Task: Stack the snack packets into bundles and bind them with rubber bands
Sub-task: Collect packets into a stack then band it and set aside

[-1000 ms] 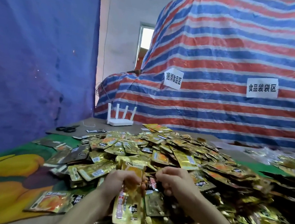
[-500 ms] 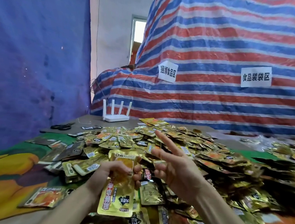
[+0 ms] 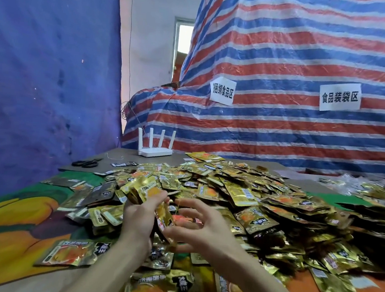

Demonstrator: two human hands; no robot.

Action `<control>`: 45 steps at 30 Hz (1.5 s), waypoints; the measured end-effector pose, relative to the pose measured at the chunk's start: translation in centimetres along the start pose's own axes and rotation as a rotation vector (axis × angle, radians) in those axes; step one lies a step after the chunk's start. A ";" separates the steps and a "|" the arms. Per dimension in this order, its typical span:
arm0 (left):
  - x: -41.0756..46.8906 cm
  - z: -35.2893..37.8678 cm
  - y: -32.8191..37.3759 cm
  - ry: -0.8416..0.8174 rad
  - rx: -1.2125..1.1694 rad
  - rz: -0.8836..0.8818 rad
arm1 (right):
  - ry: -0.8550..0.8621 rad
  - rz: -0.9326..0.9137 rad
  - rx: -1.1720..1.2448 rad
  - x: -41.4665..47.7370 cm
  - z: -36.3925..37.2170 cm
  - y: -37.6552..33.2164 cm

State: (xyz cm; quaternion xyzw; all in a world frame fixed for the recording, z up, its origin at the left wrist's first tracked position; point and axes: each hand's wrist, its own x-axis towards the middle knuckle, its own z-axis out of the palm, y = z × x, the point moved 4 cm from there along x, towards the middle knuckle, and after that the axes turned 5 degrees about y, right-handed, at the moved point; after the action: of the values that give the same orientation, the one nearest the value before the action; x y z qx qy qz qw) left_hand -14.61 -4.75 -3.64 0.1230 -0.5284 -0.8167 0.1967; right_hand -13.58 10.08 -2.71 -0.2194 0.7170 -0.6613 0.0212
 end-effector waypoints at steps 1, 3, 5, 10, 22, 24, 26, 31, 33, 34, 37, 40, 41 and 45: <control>-0.2 0.2 0.0 0.005 -0.018 -0.004 | 0.032 -0.024 -0.038 -0.1 0.5 0.1; -0.5 0.4 0.3 -0.008 -0.096 -0.006 | 0.106 -0.064 -0.087 0.0 1.0 0.2; -0.5 0.7 0.7 -0.038 -0.216 -0.009 | 0.143 -0.065 -0.055 0.1 1.2 0.2; -0.5 1.6 0.2 -0.195 -0.377 -0.078 | 0.116 -0.066 0.202 -0.2 2.4 0.5; -1.8 2.3 0.5 -0.424 -0.292 -0.090 | 0.215 -0.259 0.050 -0.5 0.7 -0.9; -1.6 2.2 0.4 -0.427 -0.289 -0.097 | 0.221 -0.262 0.044 -0.6 0.7 -1.1; -1.5 2.1 0.1 -0.429 -0.298 -0.122 | 0.219 -0.243 0.098 -0.7 1.0 -1.2; -1.3 2.3 -0.3 -0.472 -0.329 -0.144 | 0.285 -0.205 0.140 -0.5 0.6 -1.5; -1.3 2.5 -0.4 -0.485 -0.327 -0.157 | 0.273 -0.121 0.154 -0.1 -0.3 -1.7; -1.3 2.5 -0.5 -0.499 -0.319 -0.167 | 0.250 -0.069 0.143 0.1 -0.8 -1.7; -1.6 2.7 -0.9 -0.550 -0.253 -0.149 | 0.139 0.041 0.066 0.1 -1.4 -1.3; -2.1 2.9 -1.2 -0.562 -0.170 -0.126 | 0.107 0.077 -0.036 -0.1 -1.9 -1.2; -2.4 3.1 -1.1 -0.556 -0.135 -0.107 | 0.116 0.089 -0.048 -0.1 -2.2 -1.5; -3.1 3.1 -0.5 -0.450 -0.042 0.050 | 0.289 0.060 -0.006 0.1 -4.5 -3.3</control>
State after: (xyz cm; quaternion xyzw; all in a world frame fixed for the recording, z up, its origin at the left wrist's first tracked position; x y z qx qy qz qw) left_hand -13.23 -0.69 -2.87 -0.0797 -0.5446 -0.8293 0.0966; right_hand -14.16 14.21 1.04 -0.1002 0.7208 -0.6830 -0.0632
